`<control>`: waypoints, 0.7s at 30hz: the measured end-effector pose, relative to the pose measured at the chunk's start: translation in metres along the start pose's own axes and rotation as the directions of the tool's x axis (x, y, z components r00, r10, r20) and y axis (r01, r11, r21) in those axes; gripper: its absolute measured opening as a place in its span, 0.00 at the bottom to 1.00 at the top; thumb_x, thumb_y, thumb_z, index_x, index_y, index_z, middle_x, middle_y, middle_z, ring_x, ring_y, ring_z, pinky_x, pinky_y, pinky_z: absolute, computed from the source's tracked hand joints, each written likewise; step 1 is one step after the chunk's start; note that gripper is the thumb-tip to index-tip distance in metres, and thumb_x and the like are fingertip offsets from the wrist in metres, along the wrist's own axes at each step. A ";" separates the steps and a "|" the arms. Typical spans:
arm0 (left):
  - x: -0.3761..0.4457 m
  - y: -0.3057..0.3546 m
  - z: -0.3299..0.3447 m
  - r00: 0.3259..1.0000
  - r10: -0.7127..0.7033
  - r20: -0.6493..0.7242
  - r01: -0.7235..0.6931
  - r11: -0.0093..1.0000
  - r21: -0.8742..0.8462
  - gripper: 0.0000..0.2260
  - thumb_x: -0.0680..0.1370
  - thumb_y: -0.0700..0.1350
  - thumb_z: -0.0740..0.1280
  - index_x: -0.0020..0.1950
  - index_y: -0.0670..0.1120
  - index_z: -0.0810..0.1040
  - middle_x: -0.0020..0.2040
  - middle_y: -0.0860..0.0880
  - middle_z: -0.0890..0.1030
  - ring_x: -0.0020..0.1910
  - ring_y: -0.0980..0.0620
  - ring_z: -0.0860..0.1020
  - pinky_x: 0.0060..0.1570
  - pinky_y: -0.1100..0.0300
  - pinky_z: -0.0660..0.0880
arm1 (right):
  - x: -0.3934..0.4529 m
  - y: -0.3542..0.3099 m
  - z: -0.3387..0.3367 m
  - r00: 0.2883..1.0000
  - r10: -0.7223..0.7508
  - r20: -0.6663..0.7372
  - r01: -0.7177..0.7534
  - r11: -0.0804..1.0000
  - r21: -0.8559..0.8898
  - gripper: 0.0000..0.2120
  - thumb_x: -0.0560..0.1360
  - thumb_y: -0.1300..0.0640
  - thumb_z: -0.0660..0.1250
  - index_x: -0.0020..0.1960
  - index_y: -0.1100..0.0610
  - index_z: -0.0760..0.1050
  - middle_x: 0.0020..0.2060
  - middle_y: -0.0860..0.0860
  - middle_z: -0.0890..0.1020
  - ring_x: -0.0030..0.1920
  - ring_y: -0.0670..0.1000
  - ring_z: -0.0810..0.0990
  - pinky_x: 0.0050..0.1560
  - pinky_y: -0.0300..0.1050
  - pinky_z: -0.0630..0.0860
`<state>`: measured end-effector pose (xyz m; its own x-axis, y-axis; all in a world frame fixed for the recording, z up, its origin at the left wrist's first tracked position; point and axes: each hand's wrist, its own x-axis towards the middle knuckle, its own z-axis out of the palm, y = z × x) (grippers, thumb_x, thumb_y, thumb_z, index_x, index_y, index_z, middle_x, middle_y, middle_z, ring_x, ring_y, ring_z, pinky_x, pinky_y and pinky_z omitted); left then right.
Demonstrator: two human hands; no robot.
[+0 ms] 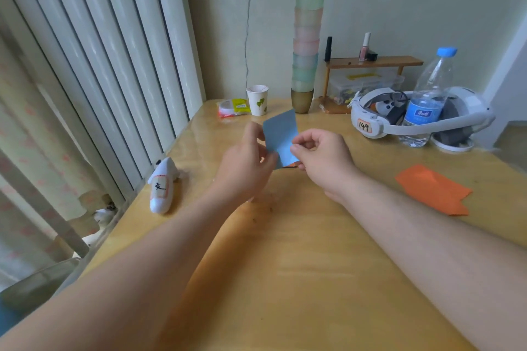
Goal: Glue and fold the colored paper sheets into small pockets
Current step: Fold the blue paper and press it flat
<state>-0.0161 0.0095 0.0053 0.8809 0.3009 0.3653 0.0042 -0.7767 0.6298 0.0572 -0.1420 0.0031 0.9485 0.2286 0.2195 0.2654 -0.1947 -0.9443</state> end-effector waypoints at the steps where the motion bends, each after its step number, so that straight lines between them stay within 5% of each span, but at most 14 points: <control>1: 0.008 -0.003 0.003 1.000 -0.006 -0.019 0.006 0.999 0.037 0.12 0.80 0.49 0.67 0.59 0.52 0.65 0.44 0.57 0.82 0.46 0.47 0.82 0.44 0.52 0.78 | 0.010 0.005 0.006 1.000 0.010 -0.012 -0.010 0.999 -0.044 0.07 0.79 0.61 0.73 0.46 0.49 0.81 0.41 0.46 0.82 0.42 0.50 0.83 0.45 0.44 0.84; 5: 0.040 -0.020 0.013 1.000 -0.001 0.008 -0.001 0.973 0.231 0.11 0.79 0.50 0.67 0.56 0.52 0.65 0.43 0.56 0.84 0.47 0.45 0.81 0.52 0.47 0.76 | 0.036 0.021 0.020 1.000 0.020 -0.014 -0.023 0.956 -0.291 0.02 0.77 0.55 0.73 0.48 0.49 0.83 0.41 0.43 0.82 0.47 0.50 0.83 0.47 0.42 0.77; 11: 0.071 -0.031 0.027 1.000 0.008 0.025 -0.019 0.889 0.458 0.04 0.77 0.52 0.65 0.51 0.59 0.77 0.42 0.55 0.84 0.53 0.48 0.78 0.54 0.52 0.69 | 0.055 0.033 0.029 1.000 -0.006 0.014 0.012 0.878 -0.478 0.07 0.78 0.56 0.69 0.53 0.51 0.85 0.46 0.45 0.82 0.52 0.51 0.81 0.50 0.40 0.74; 21: 0.074 -0.032 0.036 0.993 -0.071 0.092 0.009 0.836 0.548 0.09 0.79 0.52 0.66 0.55 0.59 0.85 0.51 0.55 0.84 0.61 0.45 0.73 0.59 0.50 0.66 | 0.057 0.050 0.038 0.993 -0.081 0.086 0.118 0.739 -0.664 0.05 0.78 0.56 0.68 0.49 0.52 0.83 0.53 0.50 0.71 0.46 0.53 0.78 0.48 0.42 0.73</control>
<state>0.0664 0.0365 -0.0124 0.9183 0.3028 0.2552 0.2705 -0.9503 0.1541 0.1182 -0.1026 -0.0410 0.9054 0.3246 0.2735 0.4226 -0.7498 -0.5091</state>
